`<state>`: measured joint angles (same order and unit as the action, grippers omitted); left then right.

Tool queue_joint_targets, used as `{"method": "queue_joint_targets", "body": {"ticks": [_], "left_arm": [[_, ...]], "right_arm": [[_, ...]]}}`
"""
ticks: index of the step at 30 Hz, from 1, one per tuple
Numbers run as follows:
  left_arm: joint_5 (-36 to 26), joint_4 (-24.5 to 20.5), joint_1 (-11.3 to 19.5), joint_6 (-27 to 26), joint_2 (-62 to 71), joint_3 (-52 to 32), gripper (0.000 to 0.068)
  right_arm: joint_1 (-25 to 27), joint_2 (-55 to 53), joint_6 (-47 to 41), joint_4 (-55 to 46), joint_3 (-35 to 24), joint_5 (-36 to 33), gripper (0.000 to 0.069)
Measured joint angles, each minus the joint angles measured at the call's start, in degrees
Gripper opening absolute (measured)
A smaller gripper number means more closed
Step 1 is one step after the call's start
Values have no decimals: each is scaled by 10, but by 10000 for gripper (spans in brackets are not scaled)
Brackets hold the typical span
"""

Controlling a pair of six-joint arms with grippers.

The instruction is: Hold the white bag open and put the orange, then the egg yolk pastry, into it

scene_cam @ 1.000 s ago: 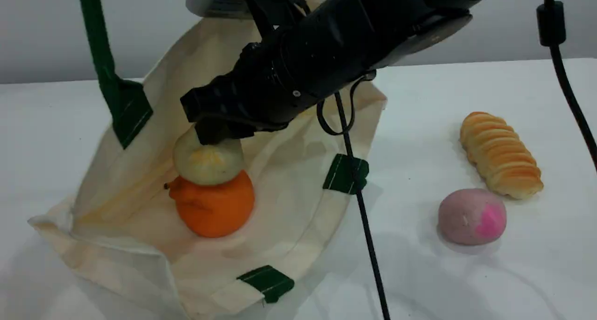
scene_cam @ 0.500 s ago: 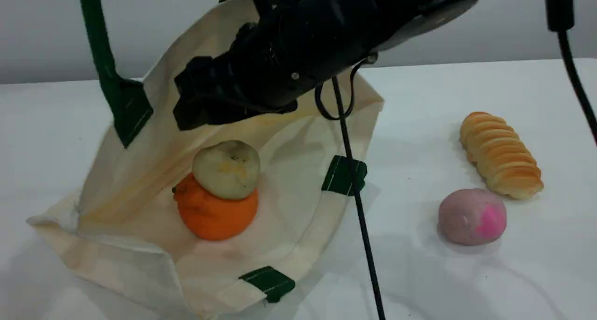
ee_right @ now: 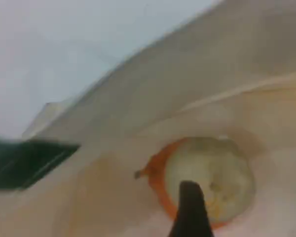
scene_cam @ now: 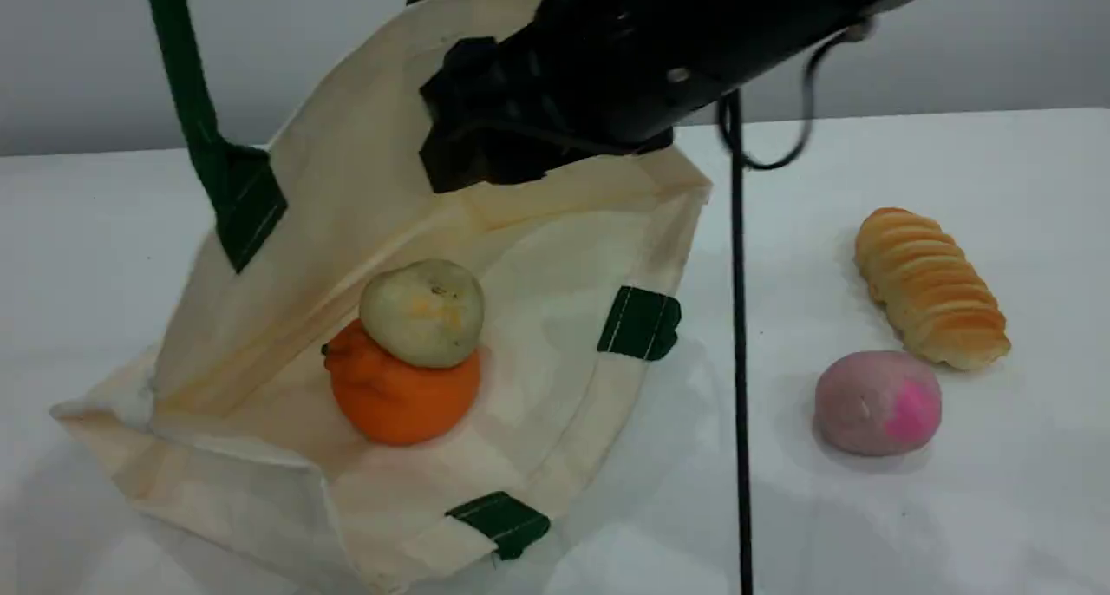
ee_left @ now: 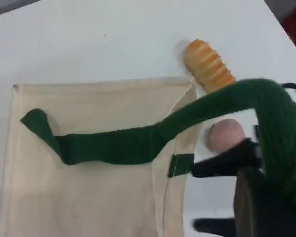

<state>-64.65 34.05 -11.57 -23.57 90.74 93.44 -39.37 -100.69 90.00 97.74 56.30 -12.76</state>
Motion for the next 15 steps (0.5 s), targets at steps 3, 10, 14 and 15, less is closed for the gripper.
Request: {"method": "queue_joint_targets", "body": {"ticks": [3, 10, 14, 15], "left_arm": [[0, -18, 0, 0, 0, 0, 65], [2, -41, 0, 1, 0, -8, 65], [7, -59, 0, 1, 0, -8, 65], [8, -67, 0, 1, 0, -8, 65]], "right_arm": [[0, 45, 0, -29, -23, -31, 451], [0, 134, -81, -159, -28, -124, 413], [0, 178, -178, -251, -28, -135, 414], [0, 191, -199, -275, -28, -136, 414]]}}
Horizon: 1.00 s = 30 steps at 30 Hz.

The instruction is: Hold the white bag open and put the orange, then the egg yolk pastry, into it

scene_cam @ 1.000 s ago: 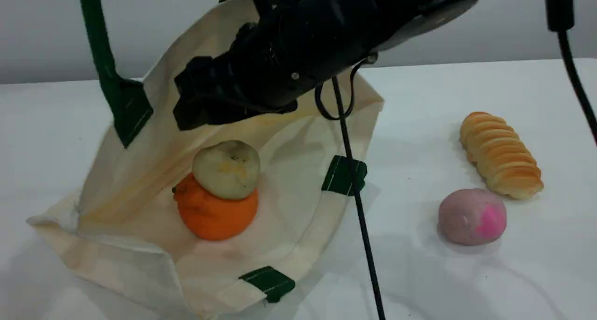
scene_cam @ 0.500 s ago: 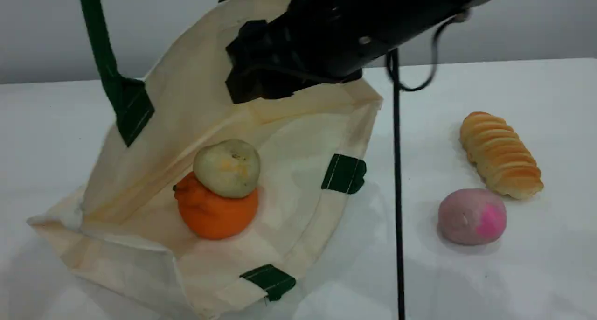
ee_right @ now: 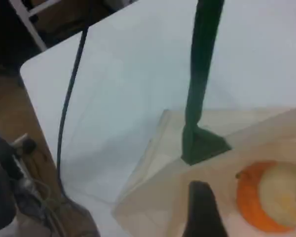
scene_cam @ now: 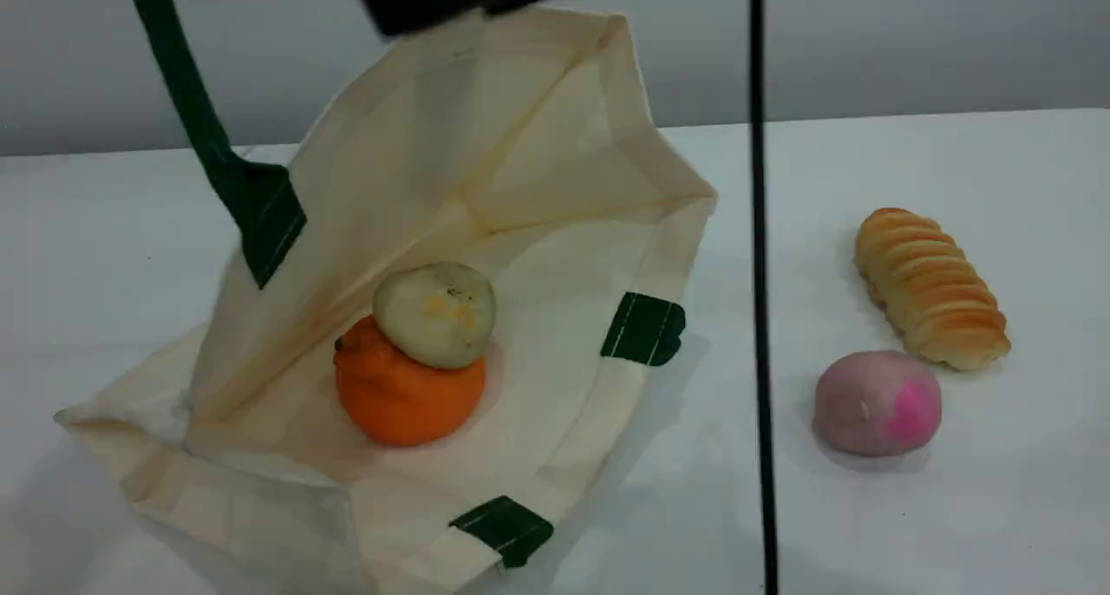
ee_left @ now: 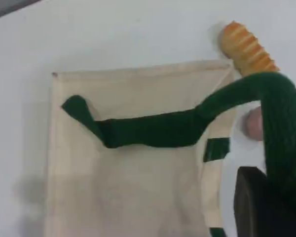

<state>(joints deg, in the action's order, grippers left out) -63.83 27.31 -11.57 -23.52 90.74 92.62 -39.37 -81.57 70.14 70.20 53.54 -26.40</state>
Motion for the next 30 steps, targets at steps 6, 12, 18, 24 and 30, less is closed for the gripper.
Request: {"method": "queue_joint_targets", "body": {"ticks": [6, 12, 18, 24, 30], "left_arm": [[-6, -5, 0, 0, 18, -1, 65], [-27, -11, 0, 0, 47, -1, 81], [-26, -23, 0, -29, 49, -34, 199], [-31, -19, 0, -44, 44, -63, 379], [-35, -19, -2, -44, 2, -63, 459]], "right_arm": [[0, 88, -132, -121, 0, -10, 414], [0, 163, -260, -245, 0, -55, 412], [0, 212, -383, -380, 0, -110, 412], [0, 266, -471, -483, 0, -159, 407], [0, 346, -556, -567, 1, -218, 407]]}}
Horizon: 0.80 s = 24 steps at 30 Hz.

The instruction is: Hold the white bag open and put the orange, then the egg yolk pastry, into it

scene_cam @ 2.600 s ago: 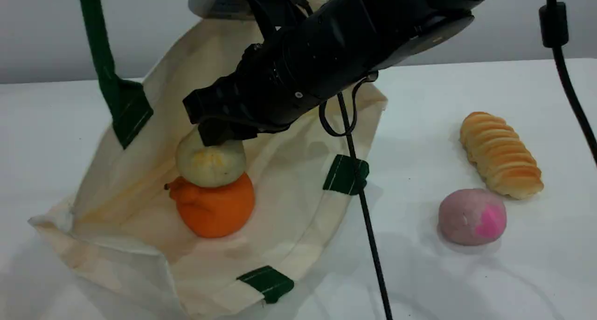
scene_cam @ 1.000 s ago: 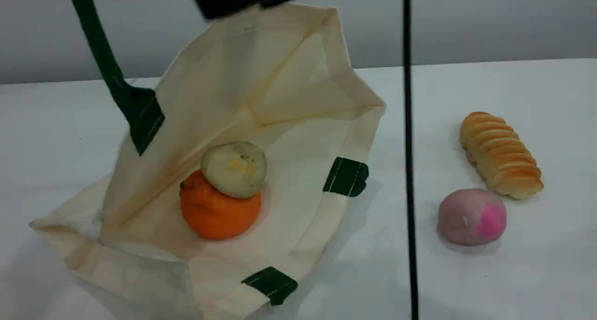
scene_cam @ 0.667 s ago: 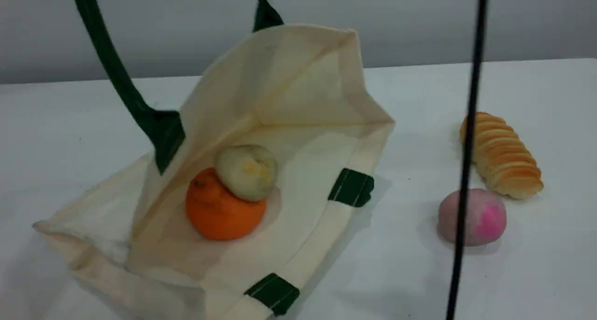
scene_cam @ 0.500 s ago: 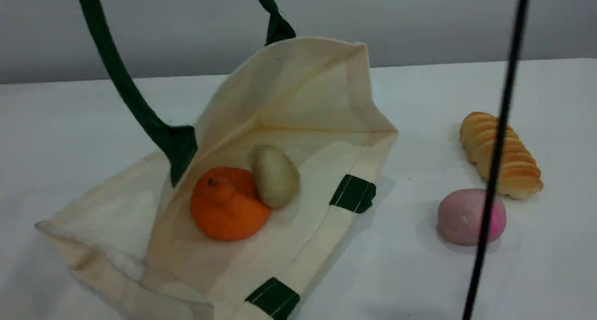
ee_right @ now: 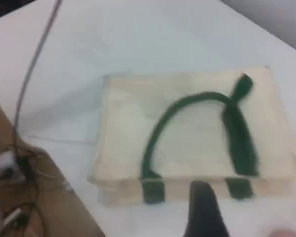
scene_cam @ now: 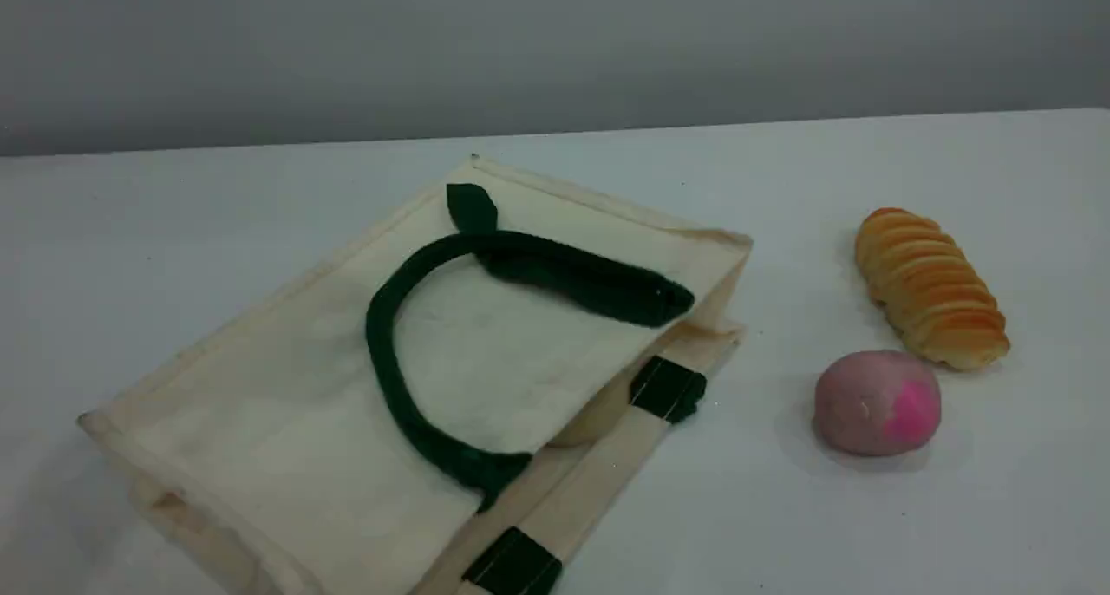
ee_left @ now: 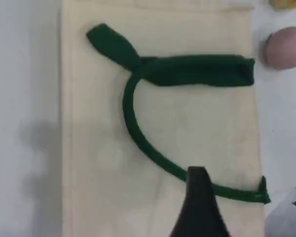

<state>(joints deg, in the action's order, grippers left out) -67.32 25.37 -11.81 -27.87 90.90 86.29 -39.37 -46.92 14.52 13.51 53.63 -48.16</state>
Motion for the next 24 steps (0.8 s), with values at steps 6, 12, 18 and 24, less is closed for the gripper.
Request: {"method": "queue_joint_targets", "body": {"ticks": [6, 12, 18, 24], "left_arm": [[-2, -2, -32, -3, -70, 0, 463], [-17, -36, -84, -3, -139, 0, 463], [-29, -46, -102, 20, -203, 0, 463], [-27, -44, -102, 59, -238, -10, 463]], "right_arm": [[0, 90, -85, -92, 0, -64, 407], [0, 176, -145, -171, -5, -131, 407], [0, 272, -145, -145, -66, -145, 407], [0, 367, -172, -135, -168, -134, 407]]}}
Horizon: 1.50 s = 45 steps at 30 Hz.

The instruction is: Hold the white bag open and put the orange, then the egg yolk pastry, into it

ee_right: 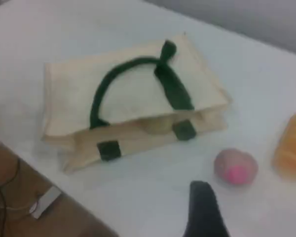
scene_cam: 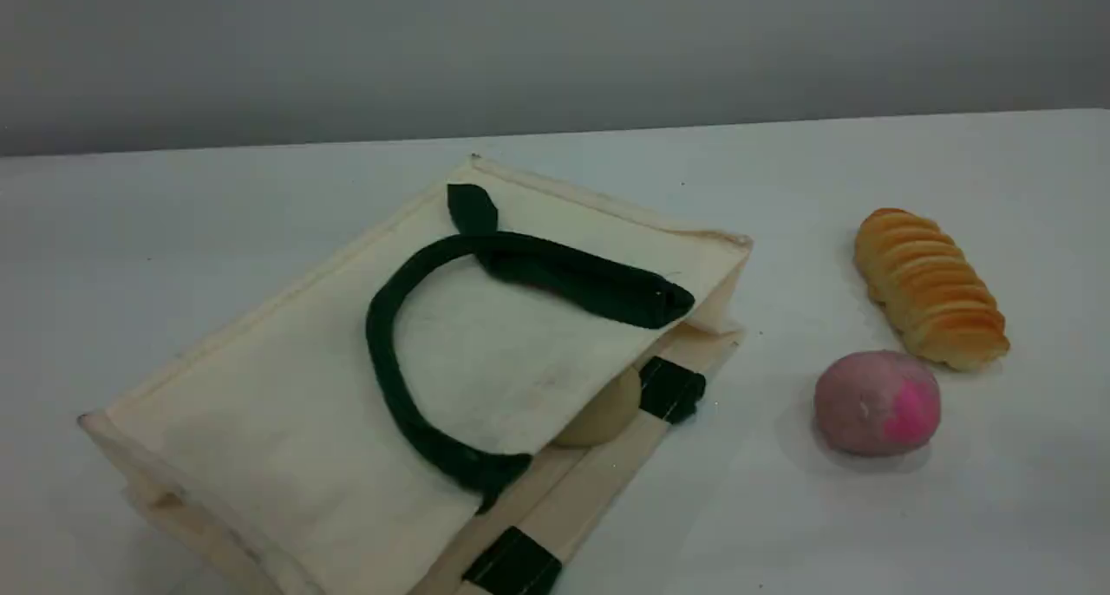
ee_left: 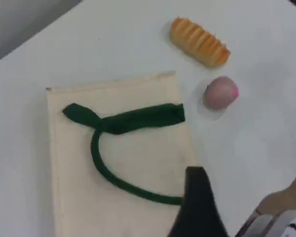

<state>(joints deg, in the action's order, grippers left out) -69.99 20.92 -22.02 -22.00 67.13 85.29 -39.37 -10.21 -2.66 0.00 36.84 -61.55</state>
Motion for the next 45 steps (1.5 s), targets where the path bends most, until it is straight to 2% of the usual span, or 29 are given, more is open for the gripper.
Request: {"method": "queue_joint_targets", "body": {"ticks": [7, 14, 19, 22, 26, 32, 45], "left_arm": [[0, 0, 0, 21, -62, -76, 463], [0, -1, 0, 31, -167, -185, 463], [7, -5, 1, 64, -265, -276, 463], [45, -29, 1, 84, -331, -333, 463], [84, -84, 1, 119, -420, -406, 463], [102, -164, 1, 195, -527, -500, 463], [81, -183, 1, 194, -582, -561, 463]], "right_arm": [[0, 96, -22, 0, -75, 8, 399], [0, 103, -17, -16, -78, 4, 363], [0, 102, -16, -15, -78, 5, 344], [0, 102, -16, -15, -78, 5, 340], [0, 102, -16, -15, -78, 5, 340], [0, 102, -16, -15, -78, 5, 338], [0, 102, -15, -15, -78, 5, 338]]}}
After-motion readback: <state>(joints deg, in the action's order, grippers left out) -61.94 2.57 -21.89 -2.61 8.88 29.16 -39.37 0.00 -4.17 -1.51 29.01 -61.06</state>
